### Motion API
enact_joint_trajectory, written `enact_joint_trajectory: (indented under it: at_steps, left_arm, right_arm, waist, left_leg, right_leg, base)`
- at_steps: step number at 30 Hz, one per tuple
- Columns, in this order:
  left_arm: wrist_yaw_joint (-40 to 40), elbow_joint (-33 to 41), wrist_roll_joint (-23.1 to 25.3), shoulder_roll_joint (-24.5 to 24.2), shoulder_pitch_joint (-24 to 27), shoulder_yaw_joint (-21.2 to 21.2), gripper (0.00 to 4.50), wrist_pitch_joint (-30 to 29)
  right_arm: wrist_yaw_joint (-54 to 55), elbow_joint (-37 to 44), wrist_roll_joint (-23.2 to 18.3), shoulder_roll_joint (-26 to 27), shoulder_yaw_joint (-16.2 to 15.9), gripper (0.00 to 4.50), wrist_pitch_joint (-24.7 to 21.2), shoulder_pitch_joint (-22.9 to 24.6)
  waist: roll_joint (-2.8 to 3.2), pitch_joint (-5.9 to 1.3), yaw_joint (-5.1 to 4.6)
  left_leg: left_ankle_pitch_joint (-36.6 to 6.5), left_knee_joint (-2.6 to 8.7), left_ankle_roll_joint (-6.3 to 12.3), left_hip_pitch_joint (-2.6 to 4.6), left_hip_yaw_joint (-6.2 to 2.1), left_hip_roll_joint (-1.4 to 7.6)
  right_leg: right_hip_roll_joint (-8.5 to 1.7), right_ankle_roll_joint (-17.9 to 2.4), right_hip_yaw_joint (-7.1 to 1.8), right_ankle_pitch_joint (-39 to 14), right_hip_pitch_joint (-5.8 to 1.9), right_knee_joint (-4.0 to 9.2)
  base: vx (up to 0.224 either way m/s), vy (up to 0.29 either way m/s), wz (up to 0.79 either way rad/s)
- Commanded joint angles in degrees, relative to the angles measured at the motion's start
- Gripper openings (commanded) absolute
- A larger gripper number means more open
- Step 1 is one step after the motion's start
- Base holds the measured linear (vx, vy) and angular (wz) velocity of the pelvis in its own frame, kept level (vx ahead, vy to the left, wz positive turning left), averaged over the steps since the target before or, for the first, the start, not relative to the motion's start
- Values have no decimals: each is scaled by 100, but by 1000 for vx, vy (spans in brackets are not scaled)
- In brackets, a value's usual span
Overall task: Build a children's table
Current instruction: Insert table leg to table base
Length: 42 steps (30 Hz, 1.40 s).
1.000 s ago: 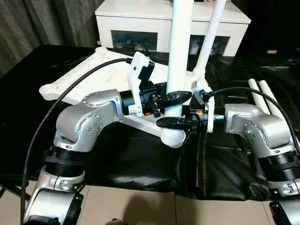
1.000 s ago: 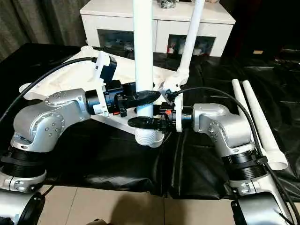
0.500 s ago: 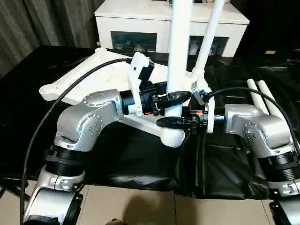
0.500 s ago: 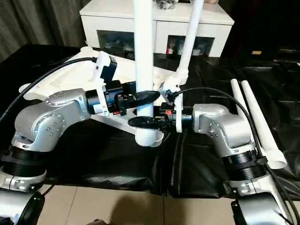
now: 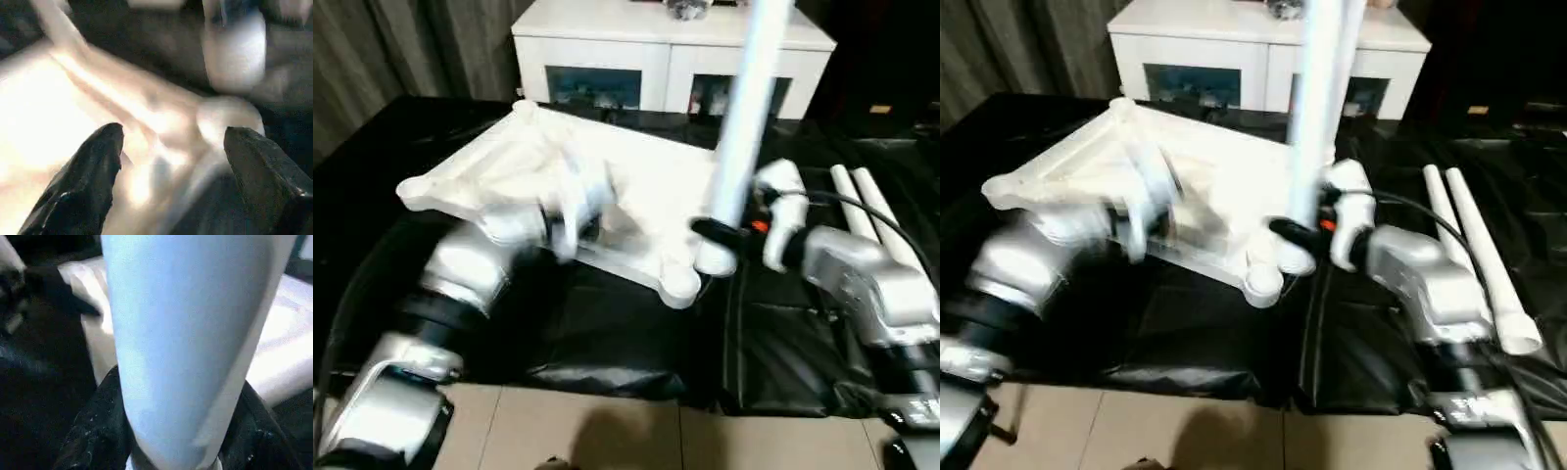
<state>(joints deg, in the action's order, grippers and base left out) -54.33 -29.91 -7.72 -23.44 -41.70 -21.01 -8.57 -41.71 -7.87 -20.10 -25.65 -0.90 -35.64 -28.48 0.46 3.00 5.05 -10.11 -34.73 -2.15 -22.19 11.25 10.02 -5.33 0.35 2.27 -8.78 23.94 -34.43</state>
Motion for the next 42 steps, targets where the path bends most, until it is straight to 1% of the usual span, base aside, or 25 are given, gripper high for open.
enact_joint_trajectory:
  at_steps: [1,2,3,4,5,6,7,9,10,13,14,15,16,17,18,20,21,22,24,29,35,36,37,41,42]
  left_arm:
    - [-154,-417,309,64,-340,-137,372,446]
    - [-154,-417,309,64,-340,-137,372,446]
    - [-180,-1020,589,122,-564,-293,355,782]
    - [-188,-1176,657,138,-619,-330,355,871]
    - [-174,-1885,931,214,-859,-500,337,1287]
    - [-82,-2190,1058,256,-966,-571,334,1455]
    - [35,-2488,1177,312,-1076,-618,326,1623]
    - [212,-2955,1341,419,-1252,-650,306,1831]
    - [342,-3141,1408,471,-1330,-645,297,1901]
    - [497,-3465,1525,557,-1456,-650,279,1987]
    - [513,-3646,1598,585,-1514,-675,257,2030]
    - [529,-3781,1654,610,-1560,-691,257,2064]
    - [537,-3926,1714,630,-1600,-698,250,2111]
    - [522,-4038,1778,637,-1629,-721,239,2129]
    - [509,-4090,1809,643,-1643,-724,239,2139]
    - [493,-4245,1898,669,-1687,-718,207,2192]
    - [339,-4314,1937,666,-1703,-731,207,2206]
    - [229,-4368,1961,665,-1724,-715,198,2210]
    - [-25,-4404,1862,665,-1759,-598,172,2142]
    - [-146,-4511,1713,637,-1878,-333,133,2149]
    - [-421,-4599,1646,545,-1987,-50,81,2131]
    - [-421,-4599,1646,545,-1987,-50,81,2131]
    - [-533,-4611,1629,539,-1989,-1,120,2083]
    - [-840,-4628,1612,510,-1981,67,124,1958]
    - [-842,-4629,1657,503,-1965,40,154,1990]
  right_arm:
    - [28,294,48,-102,65,187,25,49]
    - [28,294,48,-102,65,187,25,49]
    - [59,517,19,-181,128,187,-58,184]
    - [73,574,9,-197,148,187,-82,219]
    - [159,842,-61,-261,260,187,-237,374]
    - [197,984,-100,-295,315,187,-320,453]
    - [229,1128,-137,-334,366,187,-411,534]
    - [312,1454,-215,-395,475,187,-628,711]
    - [326,1629,-276,-434,526,187,-757,806]
    - [334,1985,-380,-527,615,187,-963,1015]
    - [353,2130,-407,-567,642,187,-1028,1102]
    - [363,2224,-427,-601,666,187,-1072,1161]
    - [393,2331,-463,-621,701,187,-1176,1217]
    - [423,2449,-505,-643,748,187,-1279,1285]
    - [437,2498,-520,-651,768,187,-1324,1313]
    - [484,2626,-569,-675,819,187,-1443,1381]
    - [507,2709,-599,-689,844,187,-1504,1432]
    - [521,2784,-621,-705,858,187,-1555,1480]
    - [534,2868,-643,-720,879,187,-1606,1549]
    - [596,2939,-685,-730,920,187,-1667,1609]
    - [628,2996,-722,-736,957,187,-1738,1612]
    - [628,2996,-722,-736,957,187,-1738,1612]
    - [633,2995,-736,-745,950,187,-1732,1617]
    - [632,2991,-768,-754,922,187,-1725,1606]
    - [628,2988,-770,-755,912,187,-1722,1604]
  waist:
    - [60,-495,-49]
    - [39,-488,-56]
    - [96,-480,-62]
    - [84,-472,-72]
    - [124,-449,-95]
    - [134,-454,-82]
    - [107,-452,-118]
    - [103,-467,-154]
    - [153,-476,-198]
    - [150,-472,-267]
    - [189,-465,-294]
    - [225,-449,-325]
    - [175,-451,-369]
    - [233,-429,-387]
    - [217,-423,-397]
    - [252,-409,-450]
    - [241,-388,-474]
    - [337,-395,-502]
    - [291,-398,-576]
    - [331,-439,-690]
    - [356,-459,-684]
    - [359,-463,-680]
    - [359,-462,-679]
    - [352,-467,-645]
    - [356,-468,-641]
  left_leg:
    - [-858,380,-131,152,-108,200]
    - [-874,382,-93,146,-103,195]
    - [-932,374,-47,145,-104,189]
    - [-1096,372,-31,184,-82,192]
    - [-1177,383,-7,152,-99,167]
    - [-1303,378,-36,207,-89,186]
    - [-1312,388,-30,157,-114,179]
    - [-1287,386,-12,162,-117,193]
    - [-1255,374,18,159,-116,189]
    - [-1346,372,101,152,-120,194]
    - [-1421,373,97,154,-126,191]
    - [-1521,379,86,159,-121,183]
    - [-1644,379,71,165,-132,182]
    - [-1708,383,97,174,-131,170]
    - [-1777,390,101,183,-133,178]
    - [-1963,397,52,193,-152,164]
    - [-2021,400,57,191,-149,154]
    - [-2107,394,35,226,-170,149]
    - [-2173,406,51,205,-182,141]
    - [-1965,392,179,150,-185,142]
    - [-1819,404,240,158,-172,177]
    - [-1798,406,244,162,-171,182]
    - [-1782,404,250,166,-164,184]
    - [-1601,402,290,166,-151,190]
    - [-1583,404,297,169,-150,192]
  right_leg:
    - [-200,-1061,-157,-465,-317,272]
    - [-194,-1116,-155,-404,-318,283]
    - [-206,-1201,-157,-416,-319,295]
    - [-192,-1215,-160,-545,-304,344]
    - [-186,-1173,-160,-738,-335,378]
    - [-195,-1153,-160,-863,-313,389]
    - [-199,-1115,-162,-937,-367,383]
    - [-221,-1154,-158,-979,-373,379]
    - [-218,-1188,-159,-979,-374,384]
    - [-216,-1247,-147,-1128,-371,424]
    - [-220,-1237,-142,-1303,-366,438]
    - [-205,-1199,-140,-1453,-351,474]
    - [-204,-1159,-128,-1660,-367,489]
    - [-205,-1080,-122,-1944,-350,536]
    - [-208,-1055,-118,-2079,-346,558]
    - [-205,-976,-105,-2427,-340,586]
    - [-197,-922,-96,-2580,-327,620]
    - [-207,-852,-88,-2770,-320,630]
    - [-197,-797,-72,-2882,-329,660]
    - [-204,-970,-70,-2479,-352,628]
    - [-215,-1245,-84,-1888,-368,574]
    - [-215,-1268,-86,-1818,-368,566]
    - [-216,-1309,-89,-1731,-370,560]
    - [-234,-1354,-99,-1628,-385,550]
    - [-236,-1367,-99,-1594,-385,550]
  base:
    - [0,0,0]
    - [0,0,0]
    - [0,0,0]
    - [0,0,0]
    - [0,0,0]
    - [0,0,0]
    - [0,0,0]
    - [0,0,0]
    - [0,0,0]
    - [0,0,0]
    - [0,0,0]
    - [0,0,0]
    - [0,0,0]
    - [0,0,0]
    - [0,0,0]
    - [0,0,0]
    - [0,0,0]
    - [0,0,0]
    - [0,0,0]
    - [0,0,0]
    - [0,0,0]
    - [0,0,0]
    - [0,0,0]
    - [0,0,0]
    - [0,0,0]
